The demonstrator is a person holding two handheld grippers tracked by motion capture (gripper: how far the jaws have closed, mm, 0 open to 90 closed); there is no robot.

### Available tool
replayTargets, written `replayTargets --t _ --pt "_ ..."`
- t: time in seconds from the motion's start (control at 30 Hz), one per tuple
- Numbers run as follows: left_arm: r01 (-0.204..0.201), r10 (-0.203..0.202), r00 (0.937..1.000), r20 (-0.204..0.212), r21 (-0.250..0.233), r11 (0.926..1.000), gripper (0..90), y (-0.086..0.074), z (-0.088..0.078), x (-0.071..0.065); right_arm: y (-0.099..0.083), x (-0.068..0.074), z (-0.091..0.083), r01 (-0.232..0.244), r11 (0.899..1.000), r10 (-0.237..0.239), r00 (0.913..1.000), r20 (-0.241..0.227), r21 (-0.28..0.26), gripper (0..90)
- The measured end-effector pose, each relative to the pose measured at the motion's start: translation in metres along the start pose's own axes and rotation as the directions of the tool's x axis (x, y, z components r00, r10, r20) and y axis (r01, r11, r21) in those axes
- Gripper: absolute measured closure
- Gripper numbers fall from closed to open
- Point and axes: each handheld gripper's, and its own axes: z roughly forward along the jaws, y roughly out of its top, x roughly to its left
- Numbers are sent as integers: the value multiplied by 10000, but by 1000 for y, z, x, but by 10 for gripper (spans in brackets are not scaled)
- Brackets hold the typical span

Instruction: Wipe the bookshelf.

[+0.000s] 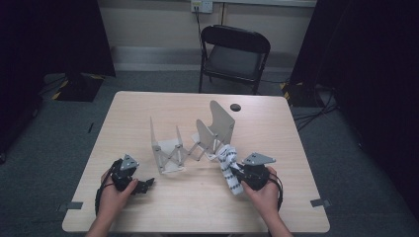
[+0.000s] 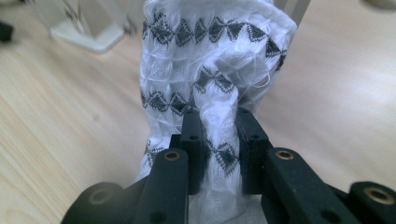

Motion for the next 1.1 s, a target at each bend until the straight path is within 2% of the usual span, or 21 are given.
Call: replayTargets --t 0.03,0.07,0.13,0.17,0.23,0.27,0.4,0.43,0.47,0.57,0.6,0.73,0.87,1.1 --pt "0 0 10000 0 0 10000 34 0 0 0 0 0 0 0 10000 0 10000 0 0 759" --pt "3 -3 10000 -6 -3 10000 34 0 0 0 11 -1 -8 -21 9995 23 10000 62 -322 759" --pt "3 -3 10000 -12 -4 10000 35 0 0 0 15 -2 -11 3 9989 0 10000 72 -477 759" --pt "-52 52 10000 -24 18 10000 35 0 0 0 29 -1 -19 43 9963 -32 9999 131 -858 759" --pt "-25 25 10000 -14 0 10000 34 0 0 0 33 -1 -21 56 9951 -42 9999 146 -990 759" --pt "-20 20 10000 -14 1 10000 35 0 0 0 45 1 -23 139 9917 -124 9998 125 -1277 759" --pt "-24 24 10000 -15 0 10000 35 0 0 0 56 7 -13 420 9928 -403 9990 176 -1123 758" --pt "-24 24 10000 -15 0 10000 34 0 0 0 56 7 -13 420 9928 -403 9990 176 -1123 758" --pt "-27 27 10000 -14 2 10000 35 0 0 0 56 10 -2 477 9945 -466 9988 145 -933 758" --pt "6 -6 10000 -17 2 10000 35 0 0 0 54 11 5 457 9959 -452 9989 82 -778 758" --pt "7 -7 10000 -16 3 10000 35 0 0 0 50 13 14 433 9975 -432 9991 43 -566 758" --pt "7 -7 10000 -10 -1 10000 34 0 0 0 43 16 24 578 9982 -577 9983 55 -178 758" --pt "8 -8 10000 -16 2 10000 35 0 0 0 37 17 29 659 9978 -660 9978 77 79 758" --pt "9 -9 10000 -11 -3 10000 34 0 0 0 17 17 40 499 9974 -498 9988 -32 523 757"
